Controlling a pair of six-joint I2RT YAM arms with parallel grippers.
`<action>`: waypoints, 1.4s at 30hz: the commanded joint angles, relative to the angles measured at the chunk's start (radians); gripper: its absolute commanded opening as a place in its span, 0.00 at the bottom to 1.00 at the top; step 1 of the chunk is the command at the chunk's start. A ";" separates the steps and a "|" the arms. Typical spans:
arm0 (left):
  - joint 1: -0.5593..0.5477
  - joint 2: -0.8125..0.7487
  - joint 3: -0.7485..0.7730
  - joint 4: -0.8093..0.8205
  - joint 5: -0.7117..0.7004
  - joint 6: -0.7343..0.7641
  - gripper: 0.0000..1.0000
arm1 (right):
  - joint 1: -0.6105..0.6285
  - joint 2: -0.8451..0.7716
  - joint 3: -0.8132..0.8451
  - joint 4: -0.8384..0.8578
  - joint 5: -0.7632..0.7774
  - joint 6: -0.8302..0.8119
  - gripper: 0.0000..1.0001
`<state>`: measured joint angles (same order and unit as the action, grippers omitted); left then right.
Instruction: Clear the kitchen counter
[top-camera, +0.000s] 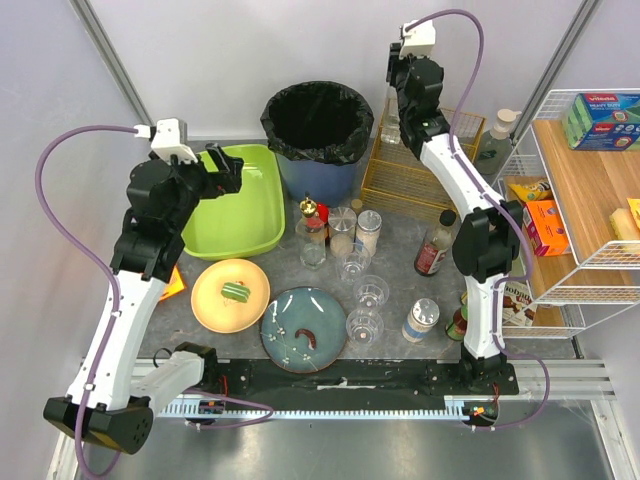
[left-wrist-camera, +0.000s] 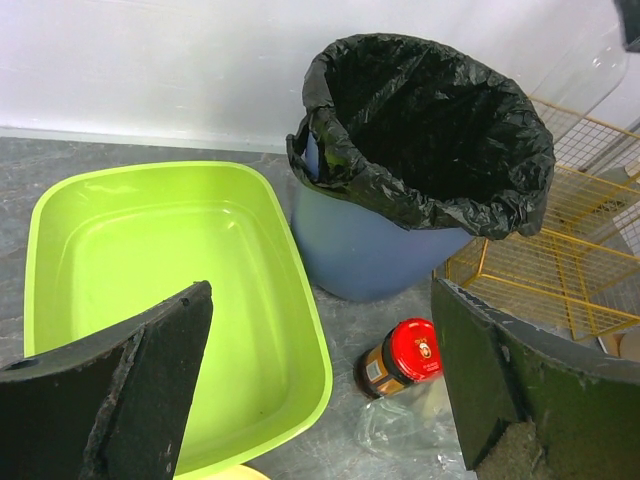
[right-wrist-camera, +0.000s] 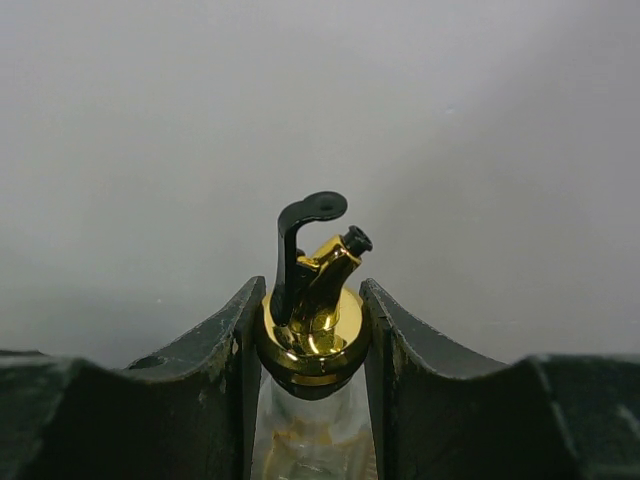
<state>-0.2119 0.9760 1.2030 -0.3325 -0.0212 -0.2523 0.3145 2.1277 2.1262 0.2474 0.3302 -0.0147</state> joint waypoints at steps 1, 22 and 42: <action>-0.003 0.024 0.010 0.058 0.017 0.022 0.95 | -0.014 -0.074 -0.061 0.151 -0.039 0.010 0.00; -0.004 0.046 -0.010 0.093 0.119 0.011 0.95 | -0.037 -0.106 -0.315 0.291 -0.073 0.110 0.10; -0.003 0.024 0.015 0.029 0.112 0.015 0.95 | -0.037 -0.347 -0.160 -0.244 -0.045 0.088 0.98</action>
<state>-0.2119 1.0225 1.1931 -0.2958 0.1055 -0.2523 0.2783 1.9003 1.9148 0.1448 0.2687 0.0853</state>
